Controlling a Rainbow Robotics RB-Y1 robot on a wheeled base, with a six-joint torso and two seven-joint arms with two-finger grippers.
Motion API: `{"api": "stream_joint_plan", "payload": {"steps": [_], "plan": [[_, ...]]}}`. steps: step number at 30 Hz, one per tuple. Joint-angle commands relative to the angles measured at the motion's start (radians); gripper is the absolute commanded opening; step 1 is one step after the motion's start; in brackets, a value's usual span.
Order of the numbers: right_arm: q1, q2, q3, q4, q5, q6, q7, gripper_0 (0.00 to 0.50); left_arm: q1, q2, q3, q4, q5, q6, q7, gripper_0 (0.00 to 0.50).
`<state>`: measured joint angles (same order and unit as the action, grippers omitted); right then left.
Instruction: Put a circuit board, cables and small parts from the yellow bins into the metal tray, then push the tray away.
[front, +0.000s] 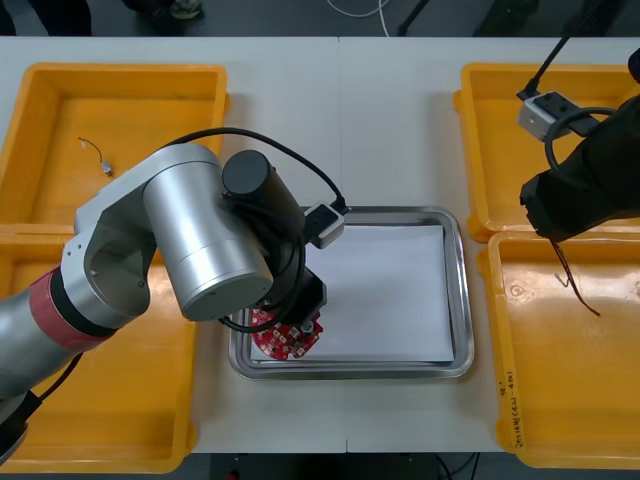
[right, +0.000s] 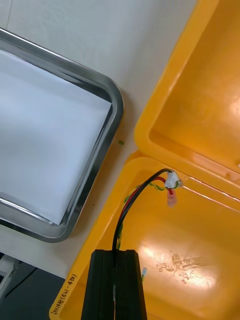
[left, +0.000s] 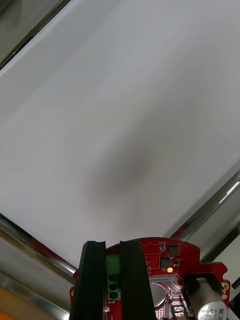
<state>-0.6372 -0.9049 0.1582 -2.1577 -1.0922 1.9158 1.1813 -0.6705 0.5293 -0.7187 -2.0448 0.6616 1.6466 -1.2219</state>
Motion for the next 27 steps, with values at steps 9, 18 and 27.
{"api": "stream_joint_plan", "payload": {"steps": [9,18,27], "plan": [[-0.065,-0.062,0.037,-0.054,-0.054,0.004,0.017,0.000,-0.041,-0.009,-0.054,0.097,-0.010,-0.111,-0.013,0.001],[-0.065,-0.074,0.038,-0.071,-0.081,0.004,0.023,0.000,-0.041,0.000,-0.085,0.124,-0.016,-0.154,-0.013,0.000],[-0.065,-0.074,0.038,-0.071,-0.101,0.004,0.023,0.000,-0.037,0.024,-0.110,0.134,-0.016,-0.156,-0.013,0.000]]}}
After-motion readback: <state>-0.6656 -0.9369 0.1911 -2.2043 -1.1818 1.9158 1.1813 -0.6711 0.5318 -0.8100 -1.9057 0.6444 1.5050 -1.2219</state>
